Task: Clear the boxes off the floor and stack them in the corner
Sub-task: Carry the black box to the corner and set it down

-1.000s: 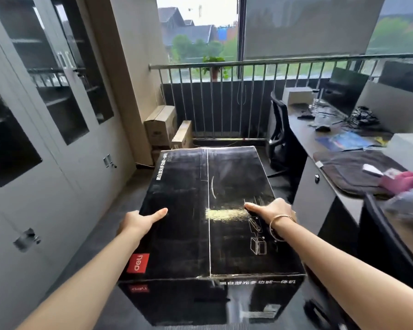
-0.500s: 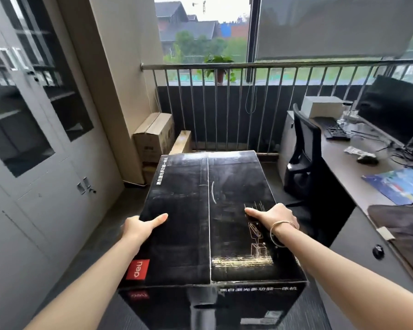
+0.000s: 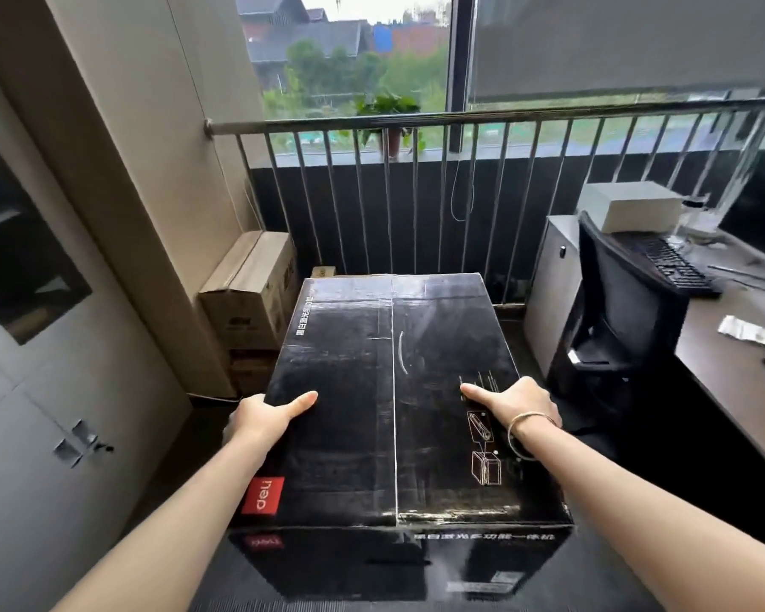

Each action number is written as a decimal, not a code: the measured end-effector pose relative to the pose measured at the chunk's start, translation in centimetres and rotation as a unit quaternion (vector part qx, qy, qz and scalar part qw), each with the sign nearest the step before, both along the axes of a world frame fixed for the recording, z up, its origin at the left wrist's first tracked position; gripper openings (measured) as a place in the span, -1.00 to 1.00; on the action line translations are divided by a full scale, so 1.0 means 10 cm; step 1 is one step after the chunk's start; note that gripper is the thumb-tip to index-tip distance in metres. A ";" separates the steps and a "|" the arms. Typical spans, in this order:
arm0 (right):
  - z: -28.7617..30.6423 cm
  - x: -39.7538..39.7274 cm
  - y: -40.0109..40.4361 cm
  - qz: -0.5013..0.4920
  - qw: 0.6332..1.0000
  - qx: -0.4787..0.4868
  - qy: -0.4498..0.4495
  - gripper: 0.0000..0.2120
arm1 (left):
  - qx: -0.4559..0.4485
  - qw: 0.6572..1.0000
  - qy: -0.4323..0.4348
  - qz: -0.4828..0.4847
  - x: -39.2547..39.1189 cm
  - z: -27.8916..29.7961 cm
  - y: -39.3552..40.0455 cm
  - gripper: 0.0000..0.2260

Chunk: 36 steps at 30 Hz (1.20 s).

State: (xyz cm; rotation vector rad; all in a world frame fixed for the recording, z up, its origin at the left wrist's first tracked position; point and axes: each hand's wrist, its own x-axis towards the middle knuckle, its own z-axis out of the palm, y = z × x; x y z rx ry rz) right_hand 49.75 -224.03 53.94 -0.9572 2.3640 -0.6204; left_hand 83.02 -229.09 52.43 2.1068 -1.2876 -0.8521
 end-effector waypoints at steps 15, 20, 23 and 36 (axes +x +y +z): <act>-0.28 -0.77 -3.71 0.026 0.999 0.016 0.019 -0.06 | 0.032 0.999 0.009 0.023 -0.77 -0.37 -3.43 -0.35; -0.49 -0.88 -4.77 0.023 0.999 0.035 0.021 -0.07 | 0.046 0.999 0.009 0.026 -0.90 -0.56 -4.51 -0.37; -0.70 -0.93 -5.47 0.014 0.999 0.043 0.015 -0.09 | 0.049 0.998 0.017 0.032 -0.94 -0.76 -5.26 -0.32; -1.49 -0.86 -7.63 -0.036 0.997 0.072 -0.008 -0.16 | 0.074 0.997 -0.001 0.013 -0.98 -1.43 -7.58 -0.50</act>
